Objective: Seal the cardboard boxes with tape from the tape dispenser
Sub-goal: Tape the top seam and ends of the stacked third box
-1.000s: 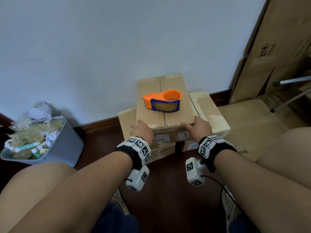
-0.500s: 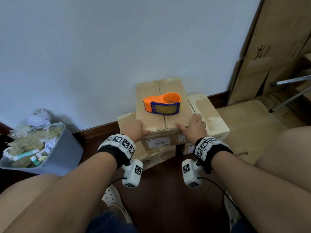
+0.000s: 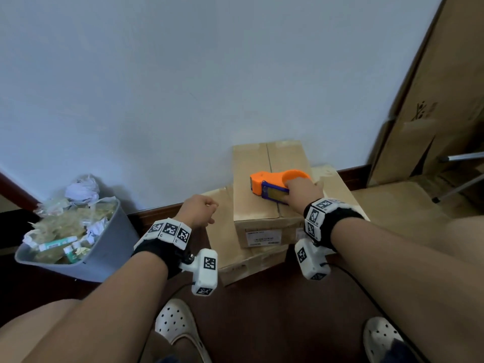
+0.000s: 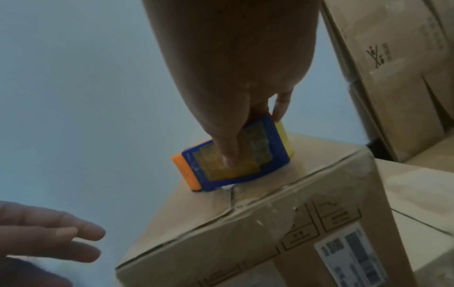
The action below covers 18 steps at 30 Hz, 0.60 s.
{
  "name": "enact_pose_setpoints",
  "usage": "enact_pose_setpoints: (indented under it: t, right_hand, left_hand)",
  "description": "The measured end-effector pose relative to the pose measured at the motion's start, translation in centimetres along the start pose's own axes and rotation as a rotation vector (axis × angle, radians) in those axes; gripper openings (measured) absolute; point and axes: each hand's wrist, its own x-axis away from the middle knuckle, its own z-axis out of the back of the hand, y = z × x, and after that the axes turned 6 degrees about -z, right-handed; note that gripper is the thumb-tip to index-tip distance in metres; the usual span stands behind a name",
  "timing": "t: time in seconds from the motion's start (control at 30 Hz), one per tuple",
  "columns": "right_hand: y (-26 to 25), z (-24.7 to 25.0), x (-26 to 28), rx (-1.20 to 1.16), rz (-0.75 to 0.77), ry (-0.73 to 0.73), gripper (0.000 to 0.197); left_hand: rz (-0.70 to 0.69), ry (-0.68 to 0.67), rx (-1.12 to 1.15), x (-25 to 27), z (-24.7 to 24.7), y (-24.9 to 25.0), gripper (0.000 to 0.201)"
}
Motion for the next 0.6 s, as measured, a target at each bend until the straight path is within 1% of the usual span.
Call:
enact_pose_setpoints:
  t: [0.07,0.13,0.2,0.33,0.53,0.6]
  right_hand:
    - [-0.2,-0.2,0.6,0.009,0.029,-0.007,0.015]
    - [-1.0,-0.2,1.6,-0.009,0.106,0.009,0.016]
    - [-2.2,-0.1,2.3,-0.048,0.181,0.031,0.017]
    - [-5.1,0.0,3.0,-0.152,0.257,0.058,0.022]
    - [-11.8,-0.3,3.1,-0.341,0.368,0.056,0.027]
    - [-14.6,-1.5,2.5,-0.339,0.382,-0.009,0.029]
  left_hand:
    - [0.013,0.026,0.039,-0.2,0.2,-0.4,0.018]
    - [0.033,0.042,0.074,-0.2,0.5,-0.8,0.018]
    - [0.056,0.058,0.115,-0.3,0.8,-1.3,0.019]
    - [0.083,0.077,0.156,0.0,1.5,-2.9,0.02]
    - [0.17,0.148,0.214,0.4,3.9,-7.1,0.017]
    - [0.234,0.167,0.214,0.6,4.8,-9.4,0.017]
